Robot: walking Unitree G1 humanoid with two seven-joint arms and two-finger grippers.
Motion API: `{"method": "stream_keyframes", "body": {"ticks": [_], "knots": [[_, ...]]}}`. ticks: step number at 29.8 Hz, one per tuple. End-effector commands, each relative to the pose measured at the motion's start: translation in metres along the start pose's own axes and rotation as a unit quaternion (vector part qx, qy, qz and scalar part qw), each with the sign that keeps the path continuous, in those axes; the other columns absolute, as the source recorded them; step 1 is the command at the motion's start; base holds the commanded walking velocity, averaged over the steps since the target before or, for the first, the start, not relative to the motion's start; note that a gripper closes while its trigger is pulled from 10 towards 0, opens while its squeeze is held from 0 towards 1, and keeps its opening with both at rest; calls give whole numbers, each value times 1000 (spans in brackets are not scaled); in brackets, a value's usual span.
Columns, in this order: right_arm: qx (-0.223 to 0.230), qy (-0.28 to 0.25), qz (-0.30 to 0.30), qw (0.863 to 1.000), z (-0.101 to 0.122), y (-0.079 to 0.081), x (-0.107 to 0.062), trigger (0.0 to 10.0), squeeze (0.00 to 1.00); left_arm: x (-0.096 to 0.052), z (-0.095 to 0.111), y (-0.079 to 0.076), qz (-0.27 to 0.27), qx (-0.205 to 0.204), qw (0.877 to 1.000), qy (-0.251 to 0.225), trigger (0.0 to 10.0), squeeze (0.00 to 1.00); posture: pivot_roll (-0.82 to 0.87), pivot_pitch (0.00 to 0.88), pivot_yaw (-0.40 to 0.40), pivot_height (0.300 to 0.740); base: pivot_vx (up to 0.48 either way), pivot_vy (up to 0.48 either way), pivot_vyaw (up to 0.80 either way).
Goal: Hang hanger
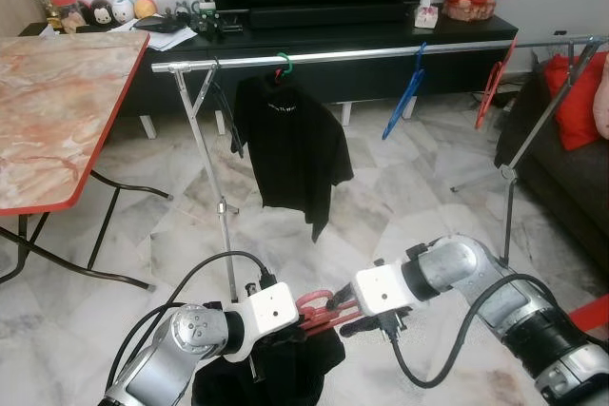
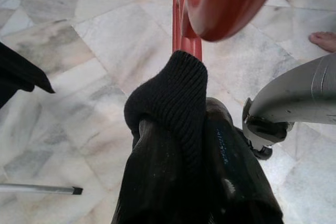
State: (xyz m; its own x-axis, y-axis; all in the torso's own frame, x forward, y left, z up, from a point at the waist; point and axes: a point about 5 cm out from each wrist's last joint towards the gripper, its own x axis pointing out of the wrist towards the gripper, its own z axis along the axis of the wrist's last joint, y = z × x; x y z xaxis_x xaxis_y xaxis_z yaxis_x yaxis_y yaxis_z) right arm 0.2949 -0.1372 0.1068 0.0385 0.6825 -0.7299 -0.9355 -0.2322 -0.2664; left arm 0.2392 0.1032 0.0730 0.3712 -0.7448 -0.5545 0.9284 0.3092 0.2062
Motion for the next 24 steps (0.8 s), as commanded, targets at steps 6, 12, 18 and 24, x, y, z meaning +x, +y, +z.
{"method": "stream_keyframes", "body": {"ticks": [6, 12, 18, 24], "knots": [[3, 6, -25, 1000, -3, -7, -14, 10000, 0, -1, 11, 2, 2, 20, 1000, -12, 10000, 0, -53, 0, -18, 740, 0, 0, 0], [8, 7, -17, 1000, -5, -3, -7, 10000, 0, 0, 12, 2, -3, 20, 1000, -13, 10000, 0, -54, 0, -19, 740, 0, 0, 0], [5, -2, -14, 1000, -2, -2, 2, 10000, 0, -2, 14, -1, -15, 19, 1000, -11, 10000, 0, -50, 0, -20, 740, 0, 0, 0], [2, 3, -7, 1000, -2, -1, 6, 10000, 0, -1, 18, -2, -18, 21, 999, -16, 10000, 0, -47, 0, -22, 740, 0, 0, 0]]}}
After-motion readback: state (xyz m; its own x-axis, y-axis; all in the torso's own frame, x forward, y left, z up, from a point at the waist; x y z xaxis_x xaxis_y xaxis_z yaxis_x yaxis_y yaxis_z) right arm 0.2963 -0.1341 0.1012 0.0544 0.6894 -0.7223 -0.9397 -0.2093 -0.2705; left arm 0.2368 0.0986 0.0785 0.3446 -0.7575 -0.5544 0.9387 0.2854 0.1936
